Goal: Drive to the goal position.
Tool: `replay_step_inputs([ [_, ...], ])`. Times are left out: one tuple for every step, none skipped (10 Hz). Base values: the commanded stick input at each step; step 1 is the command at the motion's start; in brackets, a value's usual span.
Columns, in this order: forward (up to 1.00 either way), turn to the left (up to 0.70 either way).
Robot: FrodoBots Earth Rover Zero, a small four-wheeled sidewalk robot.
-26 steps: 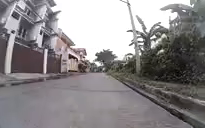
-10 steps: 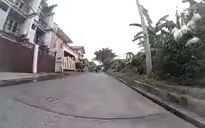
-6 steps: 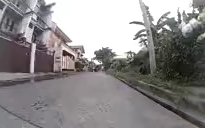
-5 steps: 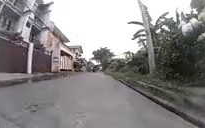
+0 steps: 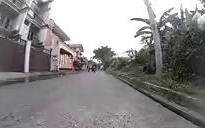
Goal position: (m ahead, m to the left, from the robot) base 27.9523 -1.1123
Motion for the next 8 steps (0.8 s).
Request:
replay_step_inputs([
  [0.98, 0.0],
  [0.98, 0.0],
  [0.98, 0.0],
  [0.98, 0.0],
  [0.98, 0.0],
  [0.98, 0.0],
  [0.98, 0.0],
  [0.98, -0.01],
])
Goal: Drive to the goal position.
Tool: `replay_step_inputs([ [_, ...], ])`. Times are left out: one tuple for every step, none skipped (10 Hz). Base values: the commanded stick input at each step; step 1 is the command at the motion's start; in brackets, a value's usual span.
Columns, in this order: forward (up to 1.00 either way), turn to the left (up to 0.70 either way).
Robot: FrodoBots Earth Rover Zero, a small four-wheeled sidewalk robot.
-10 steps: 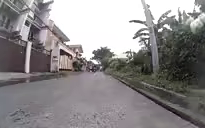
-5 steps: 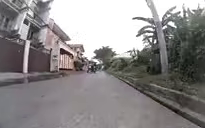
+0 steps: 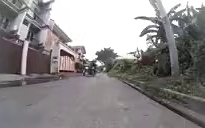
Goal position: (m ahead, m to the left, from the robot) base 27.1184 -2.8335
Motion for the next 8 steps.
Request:
replay_step_inputs([
  [0.98, -0.02],
  [0.98, -0.02],
  [0.98, -0.01],
  [0.98, 0.0],
  [0.98, -0.01],
  [0.98, -0.13],
  [0.98, -0.17],
  [0.98, -0.04],
])
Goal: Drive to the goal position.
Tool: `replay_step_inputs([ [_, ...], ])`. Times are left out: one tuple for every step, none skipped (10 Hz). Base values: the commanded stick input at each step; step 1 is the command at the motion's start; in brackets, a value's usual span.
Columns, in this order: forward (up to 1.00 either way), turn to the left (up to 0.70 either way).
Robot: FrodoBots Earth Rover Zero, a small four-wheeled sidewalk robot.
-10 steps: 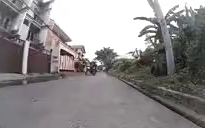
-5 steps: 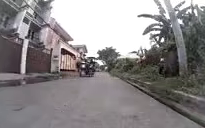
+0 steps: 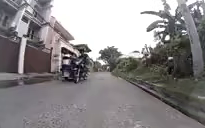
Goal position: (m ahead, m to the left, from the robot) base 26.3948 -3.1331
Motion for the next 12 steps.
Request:
replay_step_inputs([
  [0.98, -0.02],
  [0.98, -0.12],
  [0.98, -0.37],
  [0.98, -0.39],
  [0.98, -0.39],
  [0.98, -0.39],
  [0.98, -0.18],
  [0.98, -0.06],
  [0.98, 0.0],
  [0.98, 0.0],
  [0.98, 0.0],
  [0.98, 0.0],
])
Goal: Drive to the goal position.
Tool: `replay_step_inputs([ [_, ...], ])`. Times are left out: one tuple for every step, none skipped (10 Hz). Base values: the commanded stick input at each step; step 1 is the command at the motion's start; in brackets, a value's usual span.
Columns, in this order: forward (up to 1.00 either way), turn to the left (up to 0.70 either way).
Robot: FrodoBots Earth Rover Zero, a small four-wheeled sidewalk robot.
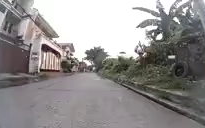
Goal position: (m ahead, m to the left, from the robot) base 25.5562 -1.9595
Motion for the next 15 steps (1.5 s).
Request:
replay_step_inputs([
  [0.98, 0.0],
  [0.98, 0.0],
  [0.98, 0.0],
  [0.98, 0.0],
  [0.98, 0.0],
  [0.98, 0.0],
  [0.98, 0.0],
  [0.98, 0.0],
  [0.98, 0.0],
  [0.98, 0.0],
  [0.98, -0.01],
  [0.98, -0.01],
  [0.98, 0.0],
  [0.98, 0.0],
  [0.98, 0.0],
])
